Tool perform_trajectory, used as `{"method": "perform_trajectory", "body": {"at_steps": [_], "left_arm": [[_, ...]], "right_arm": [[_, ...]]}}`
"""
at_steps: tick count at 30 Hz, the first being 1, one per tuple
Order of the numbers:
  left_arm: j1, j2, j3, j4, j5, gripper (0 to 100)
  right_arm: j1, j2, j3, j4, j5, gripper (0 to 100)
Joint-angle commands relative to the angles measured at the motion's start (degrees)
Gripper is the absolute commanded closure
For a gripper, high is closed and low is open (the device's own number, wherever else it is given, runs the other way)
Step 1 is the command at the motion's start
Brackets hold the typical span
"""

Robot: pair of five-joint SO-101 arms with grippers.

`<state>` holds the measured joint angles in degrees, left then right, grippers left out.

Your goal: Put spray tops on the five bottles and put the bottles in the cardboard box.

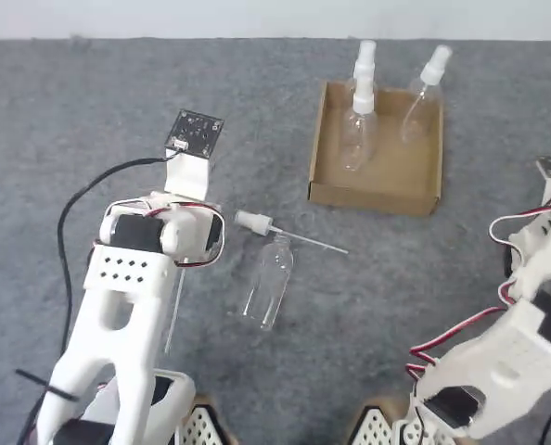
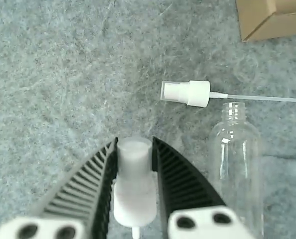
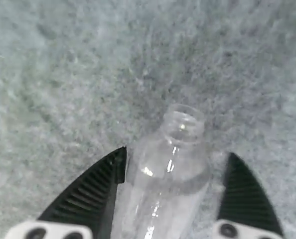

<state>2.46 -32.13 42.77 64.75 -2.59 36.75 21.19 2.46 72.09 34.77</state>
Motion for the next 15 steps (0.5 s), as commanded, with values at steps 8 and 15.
{"method": "perform_trajectory", "body": {"at_steps": [8, 15], "left_arm": [[-0.7, -3.78, -1.19, -1.23, 0.44, 99], [-1.32, -8.44, -5.67, 0.88, 0.53, 99]], "right_arm": [[-1.89, -4.26, -3.87, 0.57, 3.69, 97.2], [-12.79, -21.41, -3.6, 5.32, -2.2, 97.6]]}}
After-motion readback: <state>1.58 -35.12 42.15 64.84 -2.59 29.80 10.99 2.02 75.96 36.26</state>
